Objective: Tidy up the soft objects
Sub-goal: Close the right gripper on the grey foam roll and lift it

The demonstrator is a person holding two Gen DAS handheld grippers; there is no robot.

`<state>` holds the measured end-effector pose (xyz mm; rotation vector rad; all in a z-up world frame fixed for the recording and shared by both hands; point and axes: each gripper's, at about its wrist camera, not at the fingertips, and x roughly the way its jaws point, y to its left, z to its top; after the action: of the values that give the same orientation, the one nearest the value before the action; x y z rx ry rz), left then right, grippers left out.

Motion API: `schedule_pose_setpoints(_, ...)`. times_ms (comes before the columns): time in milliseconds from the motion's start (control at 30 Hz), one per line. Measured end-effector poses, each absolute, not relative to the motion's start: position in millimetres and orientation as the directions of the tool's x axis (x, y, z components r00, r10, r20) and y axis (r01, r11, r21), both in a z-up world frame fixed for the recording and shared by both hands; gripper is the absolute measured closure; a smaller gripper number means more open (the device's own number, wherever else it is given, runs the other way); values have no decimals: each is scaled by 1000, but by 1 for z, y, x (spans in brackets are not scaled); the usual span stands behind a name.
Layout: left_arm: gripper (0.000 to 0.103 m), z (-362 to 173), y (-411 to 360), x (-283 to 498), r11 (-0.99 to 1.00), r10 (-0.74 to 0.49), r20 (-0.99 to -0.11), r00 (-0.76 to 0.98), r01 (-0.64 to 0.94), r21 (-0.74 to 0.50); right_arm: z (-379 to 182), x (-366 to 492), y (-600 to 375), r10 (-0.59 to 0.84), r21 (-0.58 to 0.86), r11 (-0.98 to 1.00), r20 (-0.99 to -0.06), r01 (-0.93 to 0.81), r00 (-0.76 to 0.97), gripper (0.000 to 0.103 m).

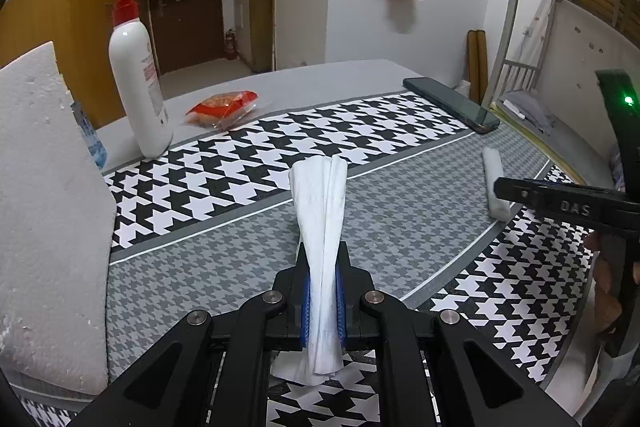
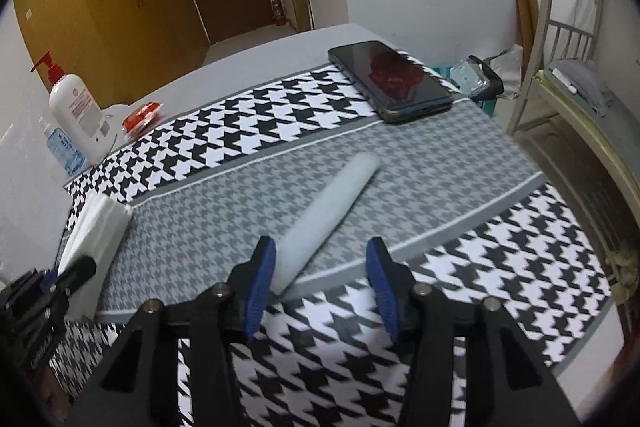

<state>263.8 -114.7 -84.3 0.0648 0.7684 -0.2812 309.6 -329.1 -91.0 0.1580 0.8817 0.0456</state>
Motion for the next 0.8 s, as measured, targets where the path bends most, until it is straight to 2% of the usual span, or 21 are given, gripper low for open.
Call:
schedule_pose_setpoints(233, 93, -83, -114, 263, 963, -224, -690, 688, 265, -48, -95, 320, -324, 70, 131, 990, -775, 50, 628, 51)
schedule_pose_setpoints(600, 93, -78, -113, 259, 966, -221, -666, 713, 255, -48, -97, 331, -303, -68, -3, 994, -797, 108, 601, 50)
schedule_pose_setpoints(800, 93, -78, -113, 258, 965, -226, -667, 710, 256, -55, -96, 330, -300, -89, -7, 990, -799, 138, 595, 50)
